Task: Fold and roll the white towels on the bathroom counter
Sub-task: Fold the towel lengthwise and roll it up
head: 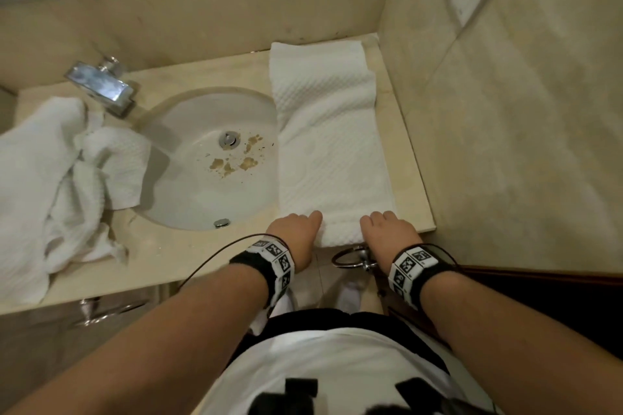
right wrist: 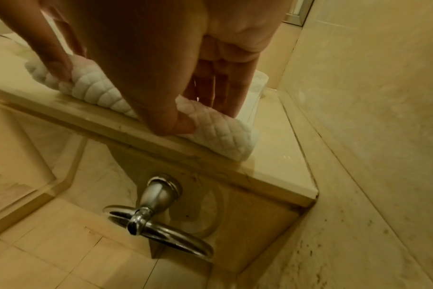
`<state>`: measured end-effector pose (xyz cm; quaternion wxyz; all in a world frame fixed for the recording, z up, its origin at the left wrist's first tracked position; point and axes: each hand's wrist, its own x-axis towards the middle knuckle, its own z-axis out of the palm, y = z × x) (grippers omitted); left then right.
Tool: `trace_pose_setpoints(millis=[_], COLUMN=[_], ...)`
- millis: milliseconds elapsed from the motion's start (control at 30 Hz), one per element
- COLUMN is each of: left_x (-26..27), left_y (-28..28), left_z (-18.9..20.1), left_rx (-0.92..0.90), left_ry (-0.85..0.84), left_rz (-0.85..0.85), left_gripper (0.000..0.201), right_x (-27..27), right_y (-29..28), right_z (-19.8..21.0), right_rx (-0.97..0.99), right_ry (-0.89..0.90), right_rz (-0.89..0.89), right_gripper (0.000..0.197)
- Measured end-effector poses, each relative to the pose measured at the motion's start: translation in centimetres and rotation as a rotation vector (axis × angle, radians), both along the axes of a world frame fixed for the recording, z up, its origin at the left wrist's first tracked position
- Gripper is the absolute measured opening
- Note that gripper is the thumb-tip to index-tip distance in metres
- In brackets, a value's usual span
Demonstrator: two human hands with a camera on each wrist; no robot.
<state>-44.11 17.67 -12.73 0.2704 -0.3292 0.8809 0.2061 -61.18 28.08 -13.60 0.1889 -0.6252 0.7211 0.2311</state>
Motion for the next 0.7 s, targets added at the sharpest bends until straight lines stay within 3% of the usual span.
trace_pose_setpoints(millis=[133,200,300,467,700], left_x=[0.3,0.3,0.1,-0.7,-0.7], left_y=[-0.8,-1.4,-2.2,-2.8,-2.0], left_z=[-0.5,-0.8,-1.1,-1.3,-1.9], left_rx=[0.101,0.133,0.097,0.021,-0.101], left_ry=[0.075,0.105,0.128,0.112,0.089], left_rz=[0.186,0.264,0.254,0.209,0.260], left_gripper=[0.022,0.027,0.032,0.021,0.027], right_x=[0.1,0.0,-0.2,-0.9,-1.2], right_y=[0.3,0.0,-0.7,-1.1,-0.7], right_z=[-0.5,-0.5,-0.5,-1.1,-2.2], right_rx=[-0.039,-0.042,-0.026,-0.052,-0.244], right_ry=[-0.012,-0.032,-0.058,-0.105,0.011], right_rz=[-0.013,-0.038,-0.070,-0.073,0.028], right_gripper=[0.041,0.044,0.046,0.043,0.046])
